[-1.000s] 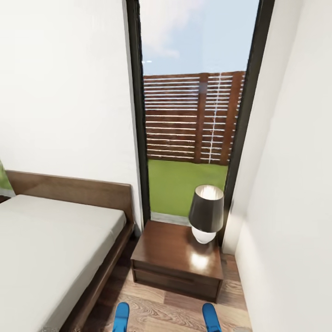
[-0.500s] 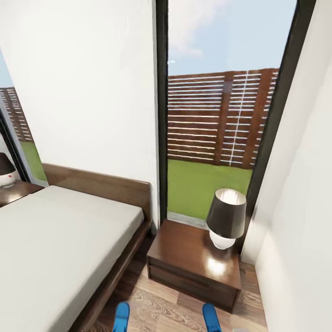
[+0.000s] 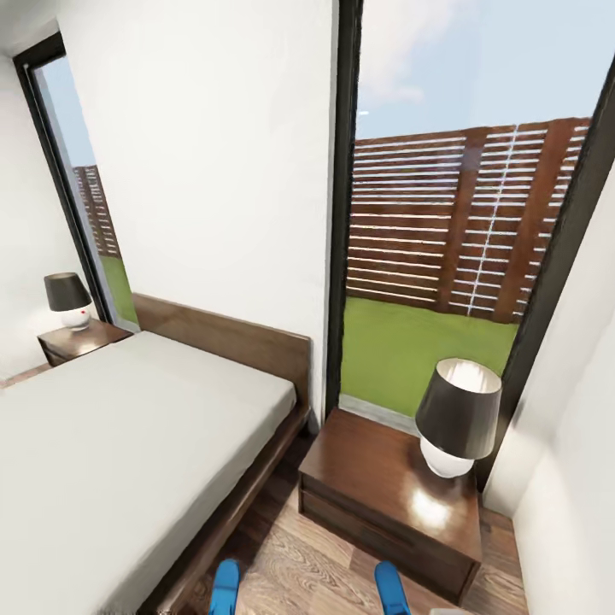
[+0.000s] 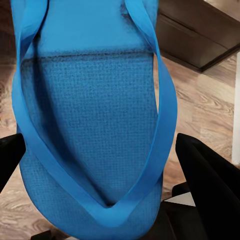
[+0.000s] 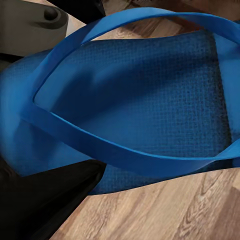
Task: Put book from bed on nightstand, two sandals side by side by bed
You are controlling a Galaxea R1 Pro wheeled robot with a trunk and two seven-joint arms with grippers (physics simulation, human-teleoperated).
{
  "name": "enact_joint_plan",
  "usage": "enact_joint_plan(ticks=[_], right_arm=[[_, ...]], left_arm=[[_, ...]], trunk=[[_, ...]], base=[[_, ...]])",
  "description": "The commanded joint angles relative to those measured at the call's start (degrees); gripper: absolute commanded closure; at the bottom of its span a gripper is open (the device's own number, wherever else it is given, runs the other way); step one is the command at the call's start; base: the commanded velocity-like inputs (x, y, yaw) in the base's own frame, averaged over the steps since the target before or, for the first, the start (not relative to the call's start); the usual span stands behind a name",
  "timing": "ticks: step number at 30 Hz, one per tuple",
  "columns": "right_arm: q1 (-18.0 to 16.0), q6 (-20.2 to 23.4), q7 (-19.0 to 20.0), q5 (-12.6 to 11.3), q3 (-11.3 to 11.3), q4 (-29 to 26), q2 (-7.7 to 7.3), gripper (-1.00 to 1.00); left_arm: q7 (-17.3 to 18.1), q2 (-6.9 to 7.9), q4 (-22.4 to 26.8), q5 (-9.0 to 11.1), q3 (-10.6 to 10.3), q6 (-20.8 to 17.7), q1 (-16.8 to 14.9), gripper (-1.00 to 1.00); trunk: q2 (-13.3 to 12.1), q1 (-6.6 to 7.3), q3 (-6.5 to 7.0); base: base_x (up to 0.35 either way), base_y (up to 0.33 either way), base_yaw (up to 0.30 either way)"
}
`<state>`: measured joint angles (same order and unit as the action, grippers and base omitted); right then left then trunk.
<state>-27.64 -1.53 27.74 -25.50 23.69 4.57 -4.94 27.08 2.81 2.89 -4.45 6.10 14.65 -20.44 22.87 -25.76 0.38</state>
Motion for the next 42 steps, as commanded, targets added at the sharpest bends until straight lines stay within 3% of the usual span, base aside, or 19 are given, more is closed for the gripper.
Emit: enact_joint_plan(ticks=[1,42], right_arm=[[0.0,-0.1,0.2,-0.6,0.5,0.2,0.01,1.00],[0.0,-0.1,0.3,-0.6,0.5,0.2,0.01,1.00]], left_arm=[[0.2,0.00,-0.1,-0.5,0.5,0.2,0.0,1.00],[0.2,0.00,-0.1,-0.5,0.5,0.2,0.0,1.00]], trunk=[[0.0,-0.02,-0.02],[0.0,-0.02,-0.02]], base=[[0.000,-0.084,0.293],[0.015,-0.032,0.293]])
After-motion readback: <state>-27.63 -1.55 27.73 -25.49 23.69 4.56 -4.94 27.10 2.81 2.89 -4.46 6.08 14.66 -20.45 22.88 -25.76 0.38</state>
